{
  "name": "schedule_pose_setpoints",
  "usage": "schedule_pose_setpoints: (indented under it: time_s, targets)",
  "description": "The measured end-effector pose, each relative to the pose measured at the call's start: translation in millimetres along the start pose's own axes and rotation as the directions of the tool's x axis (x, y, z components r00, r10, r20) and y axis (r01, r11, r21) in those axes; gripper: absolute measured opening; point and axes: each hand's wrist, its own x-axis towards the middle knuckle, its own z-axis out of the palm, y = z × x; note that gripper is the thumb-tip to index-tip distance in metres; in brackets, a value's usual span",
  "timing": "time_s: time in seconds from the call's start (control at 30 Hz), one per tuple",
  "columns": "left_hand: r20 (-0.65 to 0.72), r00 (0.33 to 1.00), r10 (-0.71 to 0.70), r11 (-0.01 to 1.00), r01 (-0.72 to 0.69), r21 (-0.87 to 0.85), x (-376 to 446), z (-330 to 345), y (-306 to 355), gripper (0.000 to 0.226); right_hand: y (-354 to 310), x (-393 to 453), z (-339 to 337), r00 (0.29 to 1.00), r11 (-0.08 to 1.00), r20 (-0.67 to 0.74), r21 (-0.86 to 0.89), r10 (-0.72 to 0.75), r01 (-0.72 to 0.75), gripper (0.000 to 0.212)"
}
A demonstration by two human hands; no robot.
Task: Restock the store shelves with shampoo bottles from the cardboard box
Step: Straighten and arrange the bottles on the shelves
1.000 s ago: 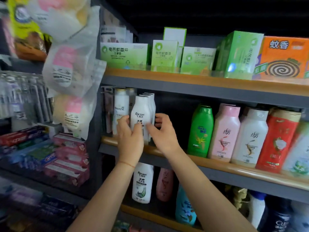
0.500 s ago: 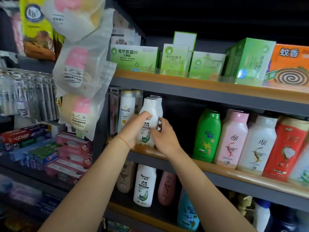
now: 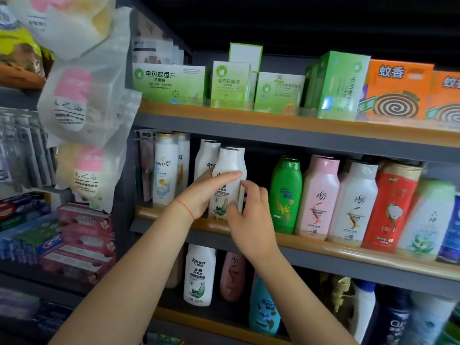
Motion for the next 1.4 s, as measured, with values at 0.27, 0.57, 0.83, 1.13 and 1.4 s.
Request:
schedule_pose_setpoints:
  time_s: [0.27, 0.57, 0.83, 1.13, 1.4]
  targets:
    - [-0.012, 1.000, -0.011, 1.000, 0.011, -0.021, 19, 37, -5, 0.046, 26, -22, -31, 0.976, 0.971, -0.206, -0.236, -0.074, 0.024, 0.026]
    - [0.026, 1.000, 0.010, 1.000, -0.010, -0.018, 22, 59, -8, 0.073, 42, -22, -40, 0.969, 0.948, -0.222, -0.316, -0.110, 0.035, 0.011]
    - [-0.342, 0.926, 0.157, 0.987, -0.137, 0.081, 11, 42, -3, 0.032, 17, -15, -24, 0.972, 0.990, -0.205, 0.053, -0.119, 0.133, 0.016]
    - [-0.494, 0.860, 0.128, 0.987, -0.064, 0.145, 13, -8, -9, 0.043, -39, 62, 55, 0.876, 0.687, 0.218, 0.551, 0.430, -0.474, 0.058]
    - [-0.447, 0.865, -0.229, 0.973, 0.209, -0.094, 43, -28, -5, 0.115, -27, 109, 88, 0.648, 0.365, 0.376, 0.594, 0.662, -0.717, 0.058]
